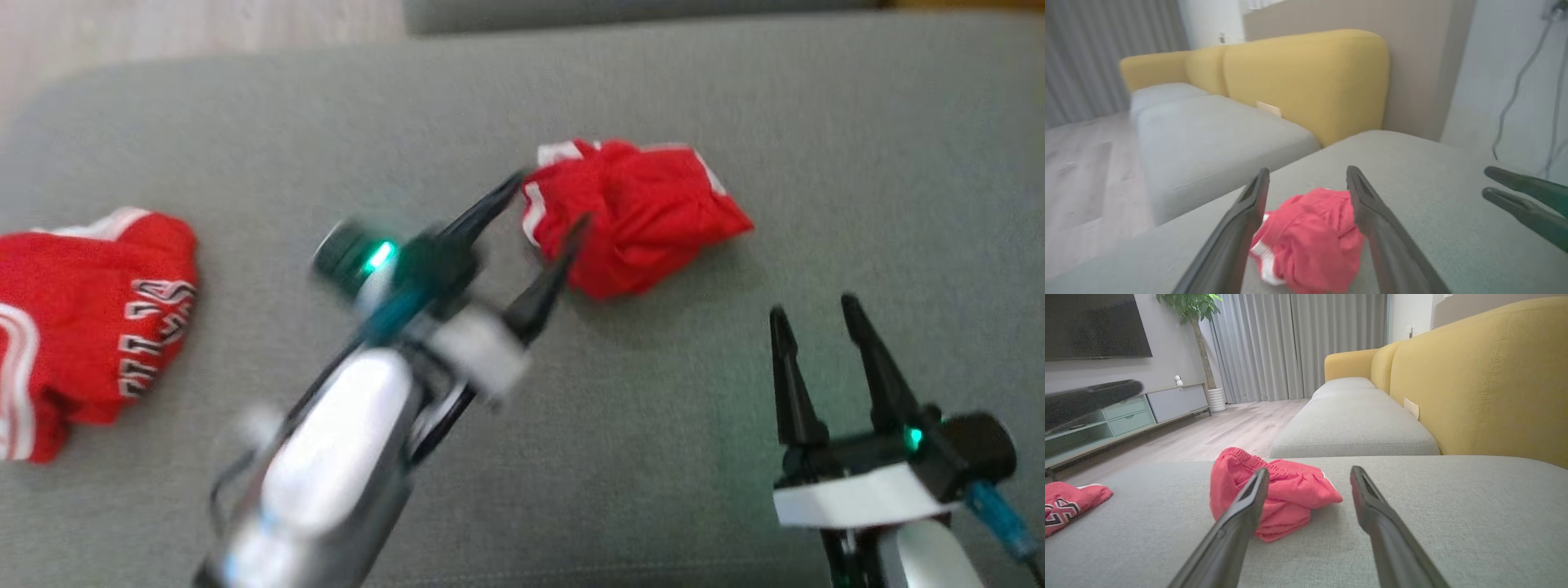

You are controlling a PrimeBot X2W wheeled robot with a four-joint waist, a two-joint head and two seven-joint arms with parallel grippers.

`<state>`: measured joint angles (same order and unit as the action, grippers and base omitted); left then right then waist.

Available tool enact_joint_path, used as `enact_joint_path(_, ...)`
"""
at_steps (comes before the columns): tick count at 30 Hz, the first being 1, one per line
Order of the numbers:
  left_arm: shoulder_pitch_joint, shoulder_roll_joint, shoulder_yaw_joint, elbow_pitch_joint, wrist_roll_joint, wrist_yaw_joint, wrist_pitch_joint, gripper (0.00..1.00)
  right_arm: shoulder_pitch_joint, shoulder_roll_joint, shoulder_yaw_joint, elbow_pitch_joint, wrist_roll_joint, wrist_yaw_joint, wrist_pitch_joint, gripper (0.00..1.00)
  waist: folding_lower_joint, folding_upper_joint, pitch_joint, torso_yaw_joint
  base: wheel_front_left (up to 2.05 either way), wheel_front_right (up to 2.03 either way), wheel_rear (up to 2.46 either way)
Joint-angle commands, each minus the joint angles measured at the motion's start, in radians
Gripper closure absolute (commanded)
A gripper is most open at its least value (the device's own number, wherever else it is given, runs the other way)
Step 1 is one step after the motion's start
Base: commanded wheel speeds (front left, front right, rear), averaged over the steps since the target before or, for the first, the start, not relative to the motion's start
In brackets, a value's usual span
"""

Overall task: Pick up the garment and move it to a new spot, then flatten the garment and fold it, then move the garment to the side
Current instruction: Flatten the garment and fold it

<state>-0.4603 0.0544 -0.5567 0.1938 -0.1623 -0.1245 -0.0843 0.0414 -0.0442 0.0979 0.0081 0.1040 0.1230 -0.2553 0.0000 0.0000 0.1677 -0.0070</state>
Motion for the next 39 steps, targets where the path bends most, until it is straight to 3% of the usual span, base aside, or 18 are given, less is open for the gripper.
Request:
enact_joint_path(1, -0.09, -0.004, -0.004, 0.007, -0.016, -0.006, 0.034, 0.0, -0.045, -0.006, 0.031, -0.038, -0.011, 0.008, -0.006, 0.0, 0.0, 0.0, 0.099, -0.056, 0.0, 0.0, 0.0)
enact_joint_path(9, -0.435, -0.004, -0.186, 0.219, -0.122, -0.006, 0.25, 0.0, -0.116, -0.006, 0.059, -0.045, -0.011, 0.008, -0.006, 0.0, 0.0, 0.0, 0.215, -0.127, 0.0, 0.0, 0.0)
enact_joint_path(21, -0.583, -0.004, -0.34, 0.473, -0.188, 0.033, 0.406, 0.0, -0.131, -0.006, 0.088, -0.031, 0.013, 0.008, -0.006, 0.0, 0.0, 0.0, 0.254, -0.199, 0.0, 0.0, 0.0)
enact_joint_path(22, -0.586, -0.004, -0.35, 0.49, -0.189, 0.031, 0.405, 0.09, -0.132, -0.006, 0.087, -0.031, 0.015, 0.008, -0.006, 0.0, 0.0, 0.0, 0.253, -0.203, 0.0, 0.0, 0.0)
enact_joint_path(23, -0.588, -0.004, -0.363, 0.503, -0.188, 0.027, 0.399, 1.0, -0.133, -0.006, 0.084, -0.032, 0.018, 0.008, -0.006, 0.0, 0.0, 0.0, 0.251, -0.207, 0.0, 0.0, 0.0)
enact_joint_path(30, -0.606, -0.004, -0.429, 0.493, -0.254, -0.002, 0.329, 1.0, -0.118, -0.006, 0.057, -0.022, 0.028, 0.008, -0.006, 0.0, 0.0, 0.0, 0.202, -0.206, 0.0, 0.0, 0.0)
enact_joint_path(35, -0.733, 0.005, -0.458, 0.416, -0.265, -0.005, 0.183, 1.0, -0.114, -0.006, 0.063, -0.012, 0.039, 0.008, -0.006, 0.0, 0.0, 0.0, 0.137, -0.209, 0.0, 0.0, 0.0)
enact_joint_path(39, -0.88, 0.058, -0.551, 0.297, -0.335, -0.006, 0.08, 1.0, -0.1, -0.006, 0.051, -0.005, 0.049, 0.008, -0.006, 0.0, 0.0, 0.0, 0.083, -0.201, 0.0, 0.0, 0.0)
